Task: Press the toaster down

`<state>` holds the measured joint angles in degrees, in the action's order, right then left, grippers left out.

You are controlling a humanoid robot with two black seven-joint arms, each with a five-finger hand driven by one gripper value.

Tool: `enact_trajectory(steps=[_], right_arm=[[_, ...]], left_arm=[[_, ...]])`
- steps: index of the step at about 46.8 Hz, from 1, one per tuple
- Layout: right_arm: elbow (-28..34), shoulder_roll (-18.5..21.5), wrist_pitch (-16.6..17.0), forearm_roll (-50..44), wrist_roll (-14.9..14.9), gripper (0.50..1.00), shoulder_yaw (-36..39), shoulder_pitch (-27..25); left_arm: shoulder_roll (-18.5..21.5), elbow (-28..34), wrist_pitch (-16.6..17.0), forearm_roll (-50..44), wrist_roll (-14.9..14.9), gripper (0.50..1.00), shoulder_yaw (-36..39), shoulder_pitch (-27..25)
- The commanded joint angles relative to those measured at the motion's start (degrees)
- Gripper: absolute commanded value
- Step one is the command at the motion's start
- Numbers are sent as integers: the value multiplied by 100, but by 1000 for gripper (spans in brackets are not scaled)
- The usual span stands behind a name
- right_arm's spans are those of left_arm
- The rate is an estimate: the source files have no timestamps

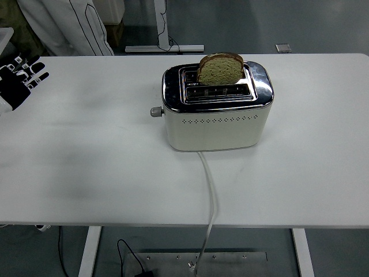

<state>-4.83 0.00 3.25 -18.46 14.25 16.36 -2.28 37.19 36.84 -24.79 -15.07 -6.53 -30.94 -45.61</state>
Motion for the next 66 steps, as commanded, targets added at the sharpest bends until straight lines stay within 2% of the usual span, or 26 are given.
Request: enact_trajectory(steps=[1,4,10,66], right_arm=[[0,0,0,0,-1,998,7,-1],[0,0,0,0,-1,998,7,-1],[0,0,0,0,-1,998,7,-1],[0,0,0,0,-1,998,-2,-1]], left_arm=[[-27,-1,0,4,-6,1000,9,0],[-71,-1,0,4,-15,1000,0,0],[-72,-1,9,153,-234,1000,0,0],[-168,8,0,154,-252,1000,-17,88]])
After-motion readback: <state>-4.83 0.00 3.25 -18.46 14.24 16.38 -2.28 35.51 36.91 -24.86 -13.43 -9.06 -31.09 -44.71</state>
